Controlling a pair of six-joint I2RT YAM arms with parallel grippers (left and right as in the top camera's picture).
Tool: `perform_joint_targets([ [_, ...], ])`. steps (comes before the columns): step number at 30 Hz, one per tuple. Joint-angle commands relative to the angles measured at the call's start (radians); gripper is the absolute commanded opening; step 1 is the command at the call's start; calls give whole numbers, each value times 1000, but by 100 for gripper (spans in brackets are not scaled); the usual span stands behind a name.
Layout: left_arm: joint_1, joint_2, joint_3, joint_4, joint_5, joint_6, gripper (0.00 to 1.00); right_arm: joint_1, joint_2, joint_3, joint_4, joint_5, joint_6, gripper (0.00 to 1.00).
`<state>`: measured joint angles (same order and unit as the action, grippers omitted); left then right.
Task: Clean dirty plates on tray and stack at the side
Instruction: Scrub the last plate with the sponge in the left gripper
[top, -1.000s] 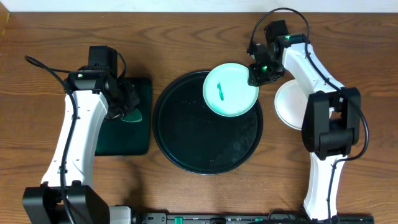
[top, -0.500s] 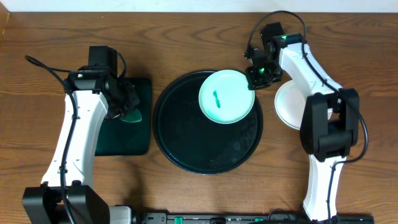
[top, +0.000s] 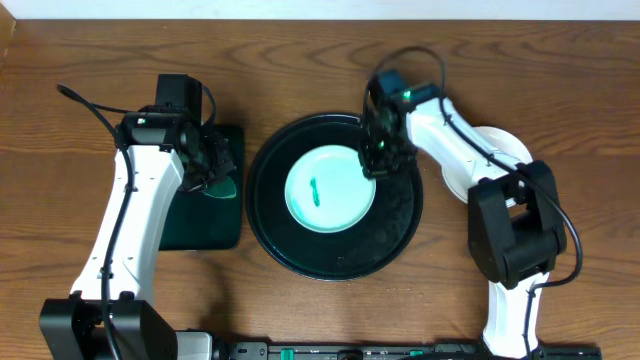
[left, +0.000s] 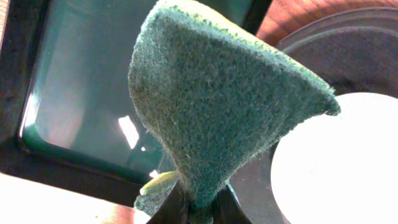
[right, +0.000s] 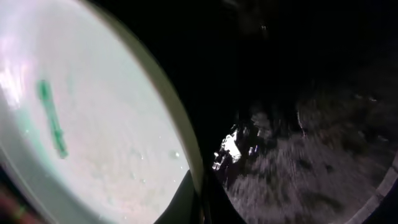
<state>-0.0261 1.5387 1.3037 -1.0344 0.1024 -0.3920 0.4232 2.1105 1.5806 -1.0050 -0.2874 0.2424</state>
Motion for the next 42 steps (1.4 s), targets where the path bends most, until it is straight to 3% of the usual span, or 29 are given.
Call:
perform_joint_targets([
  [1, -12, -3, 9, 5, -1, 10, 7, -3, 10, -88, 99, 2, 102, 1],
  [5, -47, -3, 9, 7, -1, -9, 7, -5, 10, -154, 206, 2, 160, 1],
  [16, -223, 10, -47, 136, 24, -64, 7, -10, 10, -155, 212, 2, 172, 1],
  [23, -334, 160, -49, 216, 140, -66, 7, -10, 10, -155, 213, -1, 172, 1],
  [34, -450, 359, -49, 259, 142, -123, 8, -10, 10, -155, 212, -2, 172, 1],
  [42, -441, 423, -49, 543, 106, -163, 7, -10, 10, -155, 209, -2, 161, 1],
])
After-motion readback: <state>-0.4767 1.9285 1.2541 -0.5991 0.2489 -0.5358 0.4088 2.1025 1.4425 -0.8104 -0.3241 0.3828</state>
